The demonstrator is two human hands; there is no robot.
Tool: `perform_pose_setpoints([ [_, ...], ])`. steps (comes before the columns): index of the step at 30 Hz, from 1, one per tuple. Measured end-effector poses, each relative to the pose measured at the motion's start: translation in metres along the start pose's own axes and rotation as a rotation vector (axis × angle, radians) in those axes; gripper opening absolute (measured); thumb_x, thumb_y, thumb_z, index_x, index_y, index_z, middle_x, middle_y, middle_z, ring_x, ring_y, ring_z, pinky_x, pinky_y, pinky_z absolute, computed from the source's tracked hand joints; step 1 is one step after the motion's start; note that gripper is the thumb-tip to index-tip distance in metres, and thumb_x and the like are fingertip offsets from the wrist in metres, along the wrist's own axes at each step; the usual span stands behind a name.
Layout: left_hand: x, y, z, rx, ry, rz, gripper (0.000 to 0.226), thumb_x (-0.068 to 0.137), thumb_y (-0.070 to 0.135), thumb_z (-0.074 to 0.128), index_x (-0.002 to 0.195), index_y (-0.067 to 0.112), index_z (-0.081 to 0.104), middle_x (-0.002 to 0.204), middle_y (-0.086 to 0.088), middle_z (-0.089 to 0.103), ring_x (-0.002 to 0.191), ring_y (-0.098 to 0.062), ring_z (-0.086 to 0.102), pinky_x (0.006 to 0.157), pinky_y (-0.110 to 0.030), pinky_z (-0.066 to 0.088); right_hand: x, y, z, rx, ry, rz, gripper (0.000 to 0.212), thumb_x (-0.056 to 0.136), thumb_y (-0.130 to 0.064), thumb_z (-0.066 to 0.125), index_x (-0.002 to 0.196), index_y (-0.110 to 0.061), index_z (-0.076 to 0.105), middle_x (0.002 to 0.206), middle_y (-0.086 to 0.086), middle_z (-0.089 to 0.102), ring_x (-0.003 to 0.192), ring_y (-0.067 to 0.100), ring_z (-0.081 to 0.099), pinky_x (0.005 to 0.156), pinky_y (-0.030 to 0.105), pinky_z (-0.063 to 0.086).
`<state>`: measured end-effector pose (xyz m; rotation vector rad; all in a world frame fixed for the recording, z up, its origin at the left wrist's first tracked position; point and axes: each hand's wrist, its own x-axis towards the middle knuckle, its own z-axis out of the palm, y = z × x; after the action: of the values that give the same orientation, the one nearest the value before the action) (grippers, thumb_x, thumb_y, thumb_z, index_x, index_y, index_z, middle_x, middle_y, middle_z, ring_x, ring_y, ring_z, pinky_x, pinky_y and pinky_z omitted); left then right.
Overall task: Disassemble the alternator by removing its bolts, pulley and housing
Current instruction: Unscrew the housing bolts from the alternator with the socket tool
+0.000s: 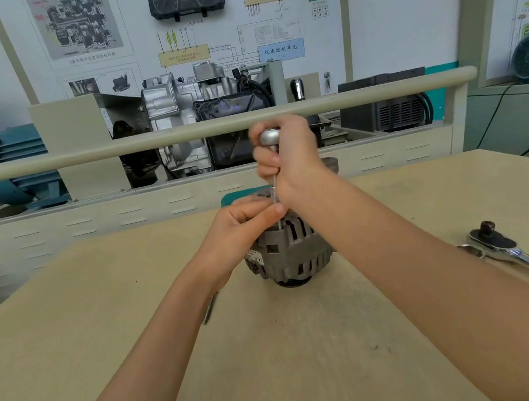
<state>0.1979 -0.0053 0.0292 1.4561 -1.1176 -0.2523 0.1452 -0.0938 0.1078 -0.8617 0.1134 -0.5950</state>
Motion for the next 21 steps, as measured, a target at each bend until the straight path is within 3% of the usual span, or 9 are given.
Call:
perform_pose_setpoints([
  [2, 0.001, 0.0, 0.001, 0.029, 0.021, -0.002, 0.018, 0.081, 0.034, 0.062, 0.071, 0.036, 0.077, 0.087, 0.0, 0.067, 0.081, -0.008, 0.061, 0.066, -0.013, 0.047, -0.008, 0.007, 0.0, 0.074, 0.256, -0.243, 0.013, 0.098, -0.011, 0.03, 0.097, -0.007, 0.043, 0.068, 0.005, 0.056, 0.043, 0.011, 0.036, 0.036, 0.018, 0.027],
  [5, 0.002, -0.003, -0.001, 0.058, 0.013, 0.008, 0.043, 0.091, 0.01, 0.057, 0.063, 0.038, 0.075, 0.069, 0.014, 0.068, 0.063, 0.003, 0.061, 0.058, -0.01, 0.045, -0.019, 0.016, 0.001, -0.053, 0.295, -0.32, 0.012, 0.098, -0.017, 0.031, 0.087, -0.015, 0.035, 0.082, 0.011, 0.054, 0.057, 0.015, 0.04, 0.047, 0.023, 0.031],
  [7, 0.002, -0.005, -0.002, 0.054, 0.013, 0.011, 0.045, 0.092, 0.007, 0.056, 0.065, 0.037, 0.075, 0.069, 0.013, 0.07, 0.063, 0.003, 0.062, 0.058, -0.01, 0.045, -0.019, 0.016, 0.001, -0.138, 0.22, -0.268, 0.016, 0.097, -0.02, 0.031, 0.087, -0.011, 0.04, 0.069, 0.005, 0.049, 0.043, 0.009, 0.039, 0.038, 0.019, 0.028],
  [9, 0.001, -0.003, -0.001, 0.034, 0.015, 0.002, 0.026, 0.09, 0.018, 0.06, 0.074, 0.032, 0.077, 0.077, 0.009, 0.072, 0.069, -0.001, 0.063, 0.06, -0.01, 0.046, -0.015, 0.007, 0.002, -0.193, 0.107, -0.14, 0.019, 0.097, -0.019, 0.031, 0.086, -0.01, 0.043, 0.056, 0.001, 0.046, 0.028, 0.004, 0.03, 0.031, 0.015, 0.021],
  [10, 0.0, -0.001, -0.001, 0.014, 0.002, -0.011, 0.015, 0.086, 0.027, 0.063, 0.081, 0.028, 0.077, 0.083, 0.004, 0.072, 0.074, -0.003, 0.064, 0.062, -0.011, 0.047, -0.011, 0.001, 0.001, -0.234, 0.023, -0.039, 0.022, 0.096, -0.018, 0.03, 0.08, -0.012, 0.043, 0.05, 0.0, 0.046, 0.026, 0.004, 0.025, 0.032, 0.014, 0.017],
  [13, 0.001, -0.001, -0.003, -0.027, -0.054, -0.026, 0.025, 0.077, 0.04, 0.062, 0.095, 0.028, 0.076, 0.1, 0.002, 0.074, 0.091, -0.007, 0.067, 0.074, -0.011, 0.049, 0.001, -0.016, -0.003, -0.334, -0.289, 0.259, 0.028, 0.094, -0.016, 0.03, 0.068, -0.016, 0.039, 0.041, -0.007, 0.041, 0.026, 0.004, 0.019, 0.036, 0.015, 0.011],
  [16, 0.001, 0.0, -0.003, -0.012, -0.048, -0.013, 0.024, 0.077, 0.04, 0.06, 0.092, 0.031, 0.077, 0.103, 0.0, 0.073, 0.094, -0.006, 0.066, 0.075, -0.011, 0.049, 0.006, -0.021, -0.007, -0.324, -0.413, 0.381, 0.028, 0.095, -0.017, 0.031, 0.069, -0.017, 0.04, 0.04, -0.008, 0.04, 0.025, 0.003, 0.02, 0.037, 0.014, 0.009],
  [18, 0.0, 0.001, -0.001, -0.011, -0.011, -0.004, 0.021, 0.076, 0.04, 0.062, 0.085, 0.031, 0.078, 0.097, 0.0, 0.073, 0.087, -0.005, 0.065, 0.07, -0.011, 0.049, 0.004, -0.018, -0.005, -0.285, -0.33, 0.341, 0.027, 0.094, -0.017, 0.032, 0.069, -0.017, 0.041, 0.04, -0.008, 0.041, 0.025, 0.003, 0.019, 0.035, 0.013, 0.009],
  [21, 0.001, 0.0, 0.001, 0.026, 0.019, 0.001, 0.018, 0.083, 0.028, 0.064, 0.071, 0.031, 0.077, 0.079, 0.003, 0.071, 0.071, -0.003, 0.062, 0.062, -0.011, 0.046, -0.007, 0.0, 0.003, -0.174, 0.055, 0.021, 0.022, 0.096, -0.017, 0.033, 0.075, -0.015, 0.04, 0.048, -0.003, 0.048, 0.026, 0.004, 0.026, 0.029, 0.013, 0.017],
])
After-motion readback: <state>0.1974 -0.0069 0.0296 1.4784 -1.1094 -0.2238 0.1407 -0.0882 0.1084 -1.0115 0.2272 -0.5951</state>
